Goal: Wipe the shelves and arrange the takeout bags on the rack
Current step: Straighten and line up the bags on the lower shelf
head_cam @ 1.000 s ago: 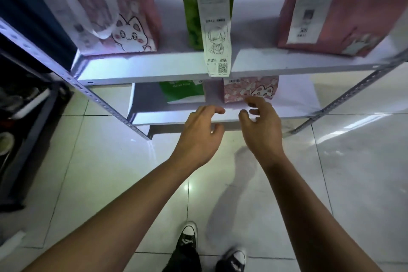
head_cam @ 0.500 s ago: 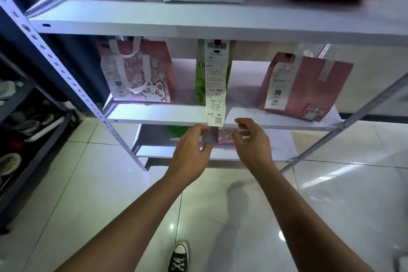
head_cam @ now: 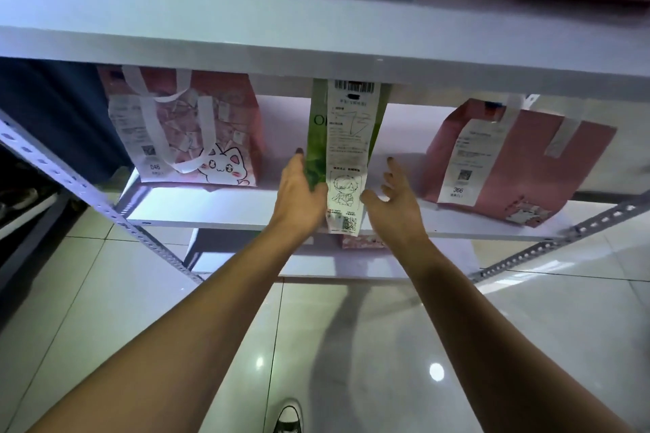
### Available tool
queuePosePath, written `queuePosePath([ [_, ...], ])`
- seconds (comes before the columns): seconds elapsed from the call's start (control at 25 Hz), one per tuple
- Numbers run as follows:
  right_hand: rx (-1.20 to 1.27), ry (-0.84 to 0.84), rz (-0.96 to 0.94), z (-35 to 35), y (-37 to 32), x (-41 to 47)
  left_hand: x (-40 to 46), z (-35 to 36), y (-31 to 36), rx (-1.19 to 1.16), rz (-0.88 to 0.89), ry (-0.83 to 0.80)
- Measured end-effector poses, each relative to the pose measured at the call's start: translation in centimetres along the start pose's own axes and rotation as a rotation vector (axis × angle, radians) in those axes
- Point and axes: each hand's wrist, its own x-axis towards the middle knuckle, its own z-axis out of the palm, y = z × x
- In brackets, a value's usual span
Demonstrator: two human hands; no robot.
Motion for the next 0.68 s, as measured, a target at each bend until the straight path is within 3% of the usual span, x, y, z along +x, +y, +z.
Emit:
queuePosePath([
  [0.24, 0.103, -0.084, -0.073, 1.6, 1.0, 3.7, 3.4, 1.7, -1.9, -0.042, -0.034, -0.033],
  [0.4, 0.127, -0.096, -0.067, 1.6, 1.2, 4.6, 4.4, 2.1, -2.7, -0.059, -0.09, 0.097],
  [0.68, 0.164, -0.13, -0.098, 0.8, 0.9, 5.8, 4.0, 3.2, -2.9, -0.112, -0.052, -0.034],
])
